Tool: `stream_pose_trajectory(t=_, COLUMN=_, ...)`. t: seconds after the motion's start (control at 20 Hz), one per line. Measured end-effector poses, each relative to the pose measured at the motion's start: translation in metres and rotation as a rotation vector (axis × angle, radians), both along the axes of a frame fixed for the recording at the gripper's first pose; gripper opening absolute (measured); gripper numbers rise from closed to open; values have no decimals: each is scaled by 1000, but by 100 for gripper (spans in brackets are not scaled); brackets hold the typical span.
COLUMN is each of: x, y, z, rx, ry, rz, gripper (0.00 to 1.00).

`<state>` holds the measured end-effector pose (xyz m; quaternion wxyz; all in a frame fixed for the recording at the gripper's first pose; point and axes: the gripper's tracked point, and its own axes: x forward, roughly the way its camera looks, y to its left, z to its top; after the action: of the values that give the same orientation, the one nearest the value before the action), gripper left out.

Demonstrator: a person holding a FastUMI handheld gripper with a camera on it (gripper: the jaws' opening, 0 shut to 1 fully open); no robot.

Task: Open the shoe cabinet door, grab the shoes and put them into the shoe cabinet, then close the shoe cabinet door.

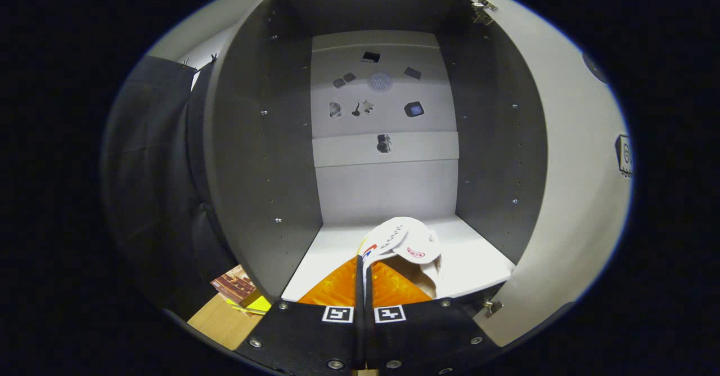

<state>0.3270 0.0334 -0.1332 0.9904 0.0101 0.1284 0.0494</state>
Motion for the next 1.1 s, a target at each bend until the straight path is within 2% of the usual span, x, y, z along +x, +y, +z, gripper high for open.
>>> stream_pose_trajectory(t=0.25, x=67, y=3, z=-12, rx=-33, ry=14, rz=0, gripper=0)
stream_pose_trajectory(t=0.4, x=83, y=5, z=-30, rx=-33, ry=58, rz=-8, gripper=0)
stream_pose_trajectory(t=0.65, x=90, y=14, z=-43, rx=-2, ry=76, rz=8, gripper=0)
stream_pose_trajectory(t=1.1, x=91, y=13, z=-45, rx=6, ry=85, rz=-18, gripper=4)
